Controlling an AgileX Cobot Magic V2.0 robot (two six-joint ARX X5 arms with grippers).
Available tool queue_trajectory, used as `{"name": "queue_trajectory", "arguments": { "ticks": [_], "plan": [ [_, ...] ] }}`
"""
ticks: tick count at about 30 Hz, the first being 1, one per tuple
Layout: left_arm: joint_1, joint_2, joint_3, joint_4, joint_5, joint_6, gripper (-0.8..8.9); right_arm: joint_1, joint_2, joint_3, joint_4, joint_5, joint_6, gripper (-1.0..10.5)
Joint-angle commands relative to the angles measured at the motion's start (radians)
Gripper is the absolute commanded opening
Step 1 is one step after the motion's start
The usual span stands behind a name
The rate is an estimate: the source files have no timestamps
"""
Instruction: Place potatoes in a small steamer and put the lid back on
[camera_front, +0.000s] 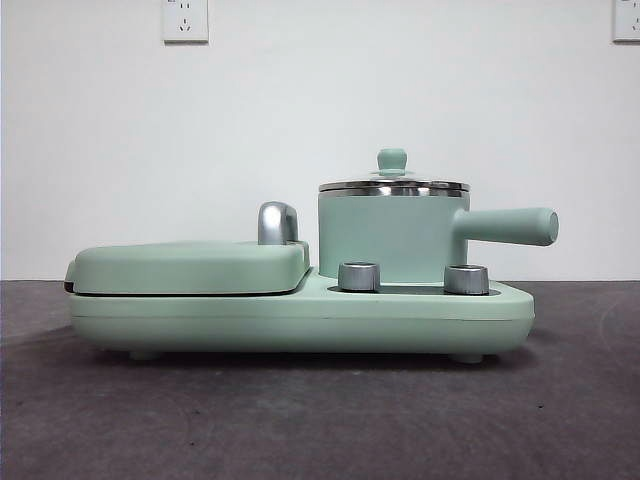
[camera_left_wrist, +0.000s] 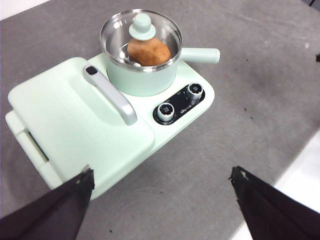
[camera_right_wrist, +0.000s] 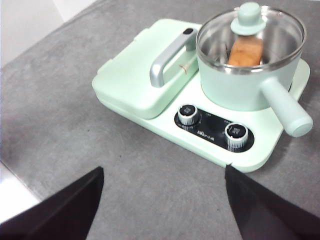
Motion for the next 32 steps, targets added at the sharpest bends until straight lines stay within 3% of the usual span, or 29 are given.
{"name": "queue_trajectory", "arguments": {
  "ticks": [1,8,14,15,16,17,18,32],
  "plan": [
    [-0.008,-0.094,-0.081,0.069,0.0,-0.06,4.37,0.01,0.004,0.006,0.037,-0.002,0.01,3.8],
    [-0.008,-0.317,-0.317,0.24,0.0,-0.143,4.37,0.009,0.003,0.006,0.077,-0.002,0.009,3.8],
    [-0.005,-0.393,-0.443,0.302,-0.026,-0.174,4.15,0.009,0.003,0.006,0.077,0.001,0.01,3.8],
    [-0.005,-0.393,-0.45,0.301,-0.026,-0.174,3.43,0.009,0.003,0.006,0.075,0.0,0.011,3.1],
    [-0.005,-0.393,-0.454,0.296,-0.026,-0.174,2.1,0.01,0.003,0.006,0.075,-0.005,0.01,1.7],
    [-0.005,-0.389,-0.455,0.289,-0.026,-0.173,0.02,0.009,0.003,0.006,0.075,-0.007,0.001,-0.3],
    [-0.005,-0.386,-0.455,0.288,-0.027,-0.174,0.33,0.009,0.003,0.006,0.076,-0.006,-0.002,0.4],
    [-0.005,-0.385,-0.454,0.282,-0.027,-0.171,0.09,0.009,0.002,0.006,0.076,0.001,-0.001,0.3]
  ]
}}
